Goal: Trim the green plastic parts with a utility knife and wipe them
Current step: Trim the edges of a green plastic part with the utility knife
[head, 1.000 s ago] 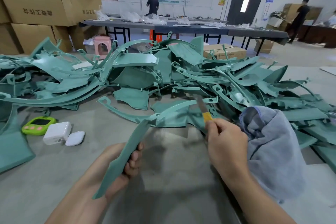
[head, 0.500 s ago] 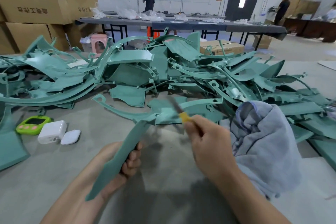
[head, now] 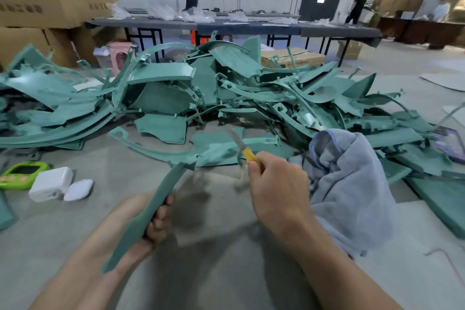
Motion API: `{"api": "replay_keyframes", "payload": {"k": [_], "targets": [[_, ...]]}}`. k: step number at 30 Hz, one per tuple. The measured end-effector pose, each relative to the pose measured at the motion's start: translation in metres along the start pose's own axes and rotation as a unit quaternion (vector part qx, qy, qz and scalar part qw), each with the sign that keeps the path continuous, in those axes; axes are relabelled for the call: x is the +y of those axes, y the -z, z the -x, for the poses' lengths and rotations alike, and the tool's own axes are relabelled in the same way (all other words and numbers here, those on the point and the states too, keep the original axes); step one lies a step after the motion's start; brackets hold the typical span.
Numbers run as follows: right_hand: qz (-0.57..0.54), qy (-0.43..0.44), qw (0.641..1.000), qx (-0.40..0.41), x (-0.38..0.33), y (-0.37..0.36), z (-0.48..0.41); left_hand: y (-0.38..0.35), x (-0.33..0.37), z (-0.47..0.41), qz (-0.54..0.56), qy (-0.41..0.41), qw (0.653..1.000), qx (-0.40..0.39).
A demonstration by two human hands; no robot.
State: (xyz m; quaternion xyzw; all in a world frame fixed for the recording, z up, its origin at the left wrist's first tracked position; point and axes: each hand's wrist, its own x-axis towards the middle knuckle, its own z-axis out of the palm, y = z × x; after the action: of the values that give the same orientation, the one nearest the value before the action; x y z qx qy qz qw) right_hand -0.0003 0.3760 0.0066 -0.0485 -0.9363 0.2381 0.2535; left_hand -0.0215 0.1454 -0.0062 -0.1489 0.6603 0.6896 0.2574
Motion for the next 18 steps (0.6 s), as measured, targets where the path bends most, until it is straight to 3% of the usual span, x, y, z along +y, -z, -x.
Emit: {"api": "replay_keyframes", "payload": {"k": [3, 5, 6, 7, 9, 11, 12, 16, 18], "targets": [[-0.019, -0.113, 0.993, -0.001, 0.024, 0.009, -0.013, -0.002, 0.000, 0.001, 0.038, -0.013, 0.997, 0.061], [-0.112, -0.106, 0.988, -0.023, 0.021, 0.007, -0.007, -0.005, -0.003, 0.000, -0.059, -0.097, 0.980, 0.164], [-0.188, -0.104, 0.975, -0.048, 0.016, 0.006, -0.004, -0.006, -0.006, -0.001, -0.107, -0.157, 0.954, 0.231], [-0.282, -0.114, 0.949, -0.077, 0.009, 0.005, 0.000, -0.008, -0.008, 0.000, -0.135, -0.228, 0.922, 0.281], [-0.461, -0.163, 0.859, -0.153, 0.001, 0.007, 0.002, -0.013, -0.011, 0.008, -0.186, -0.341, 0.859, 0.334], [-0.577, -0.214, 0.752, -0.235, -0.002, 0.009, 0.002, -0.013, -0.015, 0.009, -0.238, -0.389, 0.808, 0.372], [-0.603, -0.231, 0.719, -0.256, -0.003, 0.009, 0.003, -0.015, -0.015, 0.010, -0.240, -0.395, 0.799, 0.385], [-0.592, -0.267, 0.701, -0.294, -0.007, 0.007, 0.009, -0.017, -0.015, 0.010, -0.190, -0.389, 0.796, 0.424], [-0.616, -0.256, 0.668, -0.329, -0.008, 0.010, 0.009, -0.018, -0.016, 0.011, -0.168, -0.393, 0.797, 0.427]]}}
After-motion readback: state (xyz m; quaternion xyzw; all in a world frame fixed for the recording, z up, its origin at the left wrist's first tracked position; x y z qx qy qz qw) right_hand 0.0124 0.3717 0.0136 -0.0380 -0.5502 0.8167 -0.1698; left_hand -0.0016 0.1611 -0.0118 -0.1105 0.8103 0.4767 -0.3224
